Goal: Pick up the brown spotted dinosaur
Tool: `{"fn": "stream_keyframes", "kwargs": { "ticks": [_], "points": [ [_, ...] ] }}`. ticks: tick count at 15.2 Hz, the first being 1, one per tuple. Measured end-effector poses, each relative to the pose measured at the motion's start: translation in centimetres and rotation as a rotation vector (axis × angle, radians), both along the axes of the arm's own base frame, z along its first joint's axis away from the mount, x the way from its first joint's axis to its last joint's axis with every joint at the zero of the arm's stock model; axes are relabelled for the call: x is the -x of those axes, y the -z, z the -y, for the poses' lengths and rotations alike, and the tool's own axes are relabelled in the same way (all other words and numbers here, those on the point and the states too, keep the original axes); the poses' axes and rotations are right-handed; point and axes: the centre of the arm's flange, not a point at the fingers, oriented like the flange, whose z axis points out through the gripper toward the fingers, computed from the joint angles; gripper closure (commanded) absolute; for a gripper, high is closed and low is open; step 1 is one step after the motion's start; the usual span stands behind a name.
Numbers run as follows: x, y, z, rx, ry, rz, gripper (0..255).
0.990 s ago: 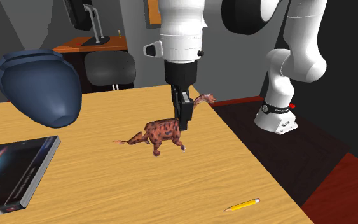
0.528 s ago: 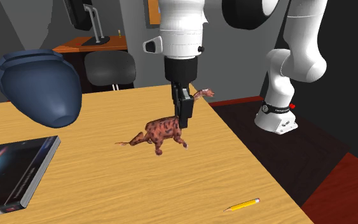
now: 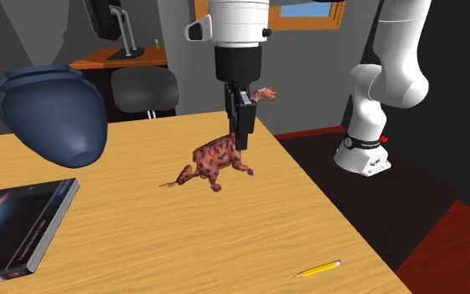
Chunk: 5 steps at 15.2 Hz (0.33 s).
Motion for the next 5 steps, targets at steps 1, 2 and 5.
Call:
{"fn": "stream_keyframes", "kwargs": {
  "ticks": [1,2,5],
  "points": [
    [-0.1,-0.4,0.0,0.000,0.000,0.000,255],
    [0.0,-1.0,0.1,0.000,0.000,0.000,255],
    [-0.1,-2.4,0.0,0.000,0.000,0.000,255]
  ]
}}
